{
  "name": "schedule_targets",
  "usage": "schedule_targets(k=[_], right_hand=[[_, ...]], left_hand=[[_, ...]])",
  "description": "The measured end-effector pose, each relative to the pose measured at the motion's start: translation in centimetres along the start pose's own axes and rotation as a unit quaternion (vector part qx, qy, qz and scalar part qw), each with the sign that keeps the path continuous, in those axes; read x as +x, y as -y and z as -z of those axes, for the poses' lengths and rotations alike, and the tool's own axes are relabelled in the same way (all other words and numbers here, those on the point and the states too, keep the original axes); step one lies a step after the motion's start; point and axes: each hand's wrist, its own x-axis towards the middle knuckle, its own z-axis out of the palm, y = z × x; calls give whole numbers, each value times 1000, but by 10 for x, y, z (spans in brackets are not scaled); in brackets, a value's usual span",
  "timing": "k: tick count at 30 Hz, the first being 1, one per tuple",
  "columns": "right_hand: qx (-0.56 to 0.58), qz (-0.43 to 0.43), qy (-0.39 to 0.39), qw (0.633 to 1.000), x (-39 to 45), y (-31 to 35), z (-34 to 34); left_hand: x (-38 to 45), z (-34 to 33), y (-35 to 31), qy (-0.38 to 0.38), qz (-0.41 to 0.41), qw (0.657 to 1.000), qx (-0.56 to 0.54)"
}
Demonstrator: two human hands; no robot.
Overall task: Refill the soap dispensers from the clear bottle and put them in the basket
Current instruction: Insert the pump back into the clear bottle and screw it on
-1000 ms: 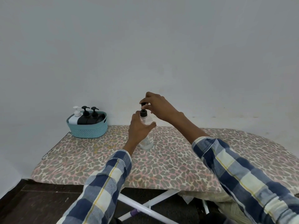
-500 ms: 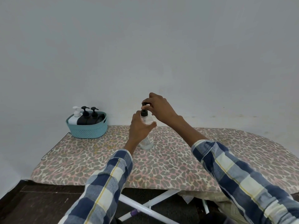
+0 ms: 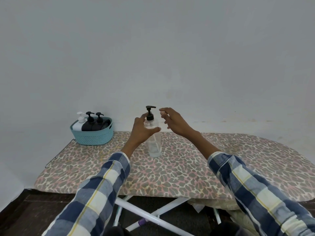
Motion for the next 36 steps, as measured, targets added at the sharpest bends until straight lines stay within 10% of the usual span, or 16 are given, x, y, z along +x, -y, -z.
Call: schedule_targets(k=[9, 17, 36], right_hand=[[62, -64, 119, 989, -25, -30, -27], [67, -58, 66, 994, -34, -26, -60], [-48, -93, -3, 995, -43, -15, -81]], left_hand=[[-14, 17, -12, 71, 68, 988, -121], [-29, 24, -34, 19, 51, 966, -254], [-10, 10, -47, 24, -14, 985, -169]])
